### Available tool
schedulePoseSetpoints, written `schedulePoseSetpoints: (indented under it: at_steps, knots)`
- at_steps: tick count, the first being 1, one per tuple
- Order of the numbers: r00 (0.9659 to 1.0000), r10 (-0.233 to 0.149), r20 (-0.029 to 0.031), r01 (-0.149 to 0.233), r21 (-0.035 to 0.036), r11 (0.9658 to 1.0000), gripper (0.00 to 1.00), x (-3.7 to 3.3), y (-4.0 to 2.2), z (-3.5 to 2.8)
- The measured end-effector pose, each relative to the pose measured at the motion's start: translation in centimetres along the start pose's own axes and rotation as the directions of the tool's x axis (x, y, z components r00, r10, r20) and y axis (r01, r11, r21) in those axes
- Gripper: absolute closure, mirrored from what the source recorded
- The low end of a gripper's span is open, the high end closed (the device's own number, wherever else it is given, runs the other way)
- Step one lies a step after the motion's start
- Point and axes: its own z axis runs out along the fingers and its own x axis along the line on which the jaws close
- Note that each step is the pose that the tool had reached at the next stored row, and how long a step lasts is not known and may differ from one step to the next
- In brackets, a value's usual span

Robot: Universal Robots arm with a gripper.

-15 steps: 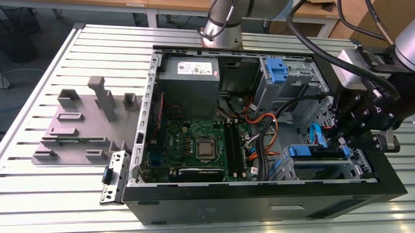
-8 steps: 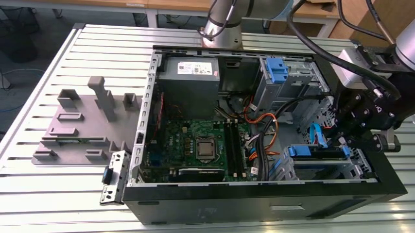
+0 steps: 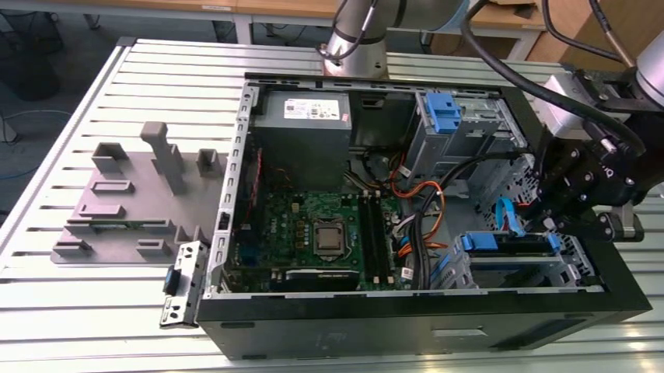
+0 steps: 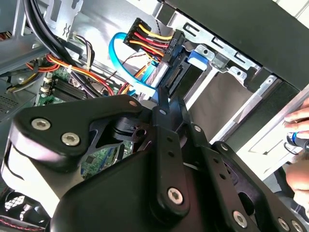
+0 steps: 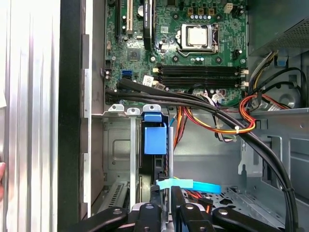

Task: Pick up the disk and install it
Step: 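Insert the second disk wire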

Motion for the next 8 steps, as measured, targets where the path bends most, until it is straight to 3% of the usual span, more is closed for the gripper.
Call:
schedulePoseSetpoints:
  at_steps: [8]
  knots:
    - [1.0,0.0,0.0002,0.0,0.0,1.0,0.76,-0.03,0.02,-0.79]
